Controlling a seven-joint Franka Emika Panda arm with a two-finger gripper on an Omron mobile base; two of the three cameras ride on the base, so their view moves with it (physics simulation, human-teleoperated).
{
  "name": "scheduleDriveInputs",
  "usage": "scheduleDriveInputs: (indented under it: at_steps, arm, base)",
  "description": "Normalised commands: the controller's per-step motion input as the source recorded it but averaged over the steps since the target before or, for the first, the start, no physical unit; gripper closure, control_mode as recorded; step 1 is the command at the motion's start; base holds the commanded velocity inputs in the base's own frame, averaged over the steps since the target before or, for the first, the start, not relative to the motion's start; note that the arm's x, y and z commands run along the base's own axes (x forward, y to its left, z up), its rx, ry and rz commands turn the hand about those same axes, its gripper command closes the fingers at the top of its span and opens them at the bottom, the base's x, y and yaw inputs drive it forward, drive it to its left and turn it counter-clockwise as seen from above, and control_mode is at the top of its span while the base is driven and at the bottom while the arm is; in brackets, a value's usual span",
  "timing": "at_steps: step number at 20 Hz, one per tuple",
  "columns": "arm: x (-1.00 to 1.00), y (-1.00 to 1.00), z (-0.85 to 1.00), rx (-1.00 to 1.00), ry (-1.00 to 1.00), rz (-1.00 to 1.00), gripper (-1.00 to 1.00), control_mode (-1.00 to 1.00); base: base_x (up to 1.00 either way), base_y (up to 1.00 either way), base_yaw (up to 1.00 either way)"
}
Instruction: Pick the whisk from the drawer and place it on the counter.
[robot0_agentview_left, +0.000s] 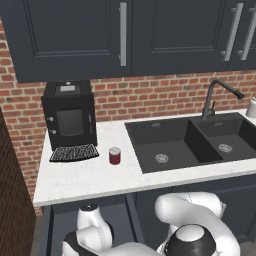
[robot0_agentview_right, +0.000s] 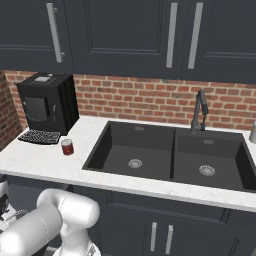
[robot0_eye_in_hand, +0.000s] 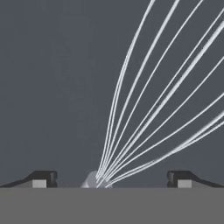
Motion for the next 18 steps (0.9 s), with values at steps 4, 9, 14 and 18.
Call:
scheduleDriveInputs:
  at_steps: [4, 9, 14, 18]
  arm:
    - [0.01, 0.00, 0.00, 0.00, 0.00, 0.00, -1.00, -1.00]
    - [0.02, 0.00, -0.10, 0.00, 0.00, 0.00, -1.00, -1.00]
    - [0.06, 0.00, -0.19, 0.00, 0.00, 0.00, -1.00, -1.00]
    - [0.07, 0.01, -0.16, 0.00, 0.00, 0.00, -1.00, -1.00]
  base:
    - [0.00, 0.00, 0.00]
    - [0.00, 0.00, 0.00]
    - [0.00, 0.00, 0.00]
    - [0.00, 0.00, 0.00]
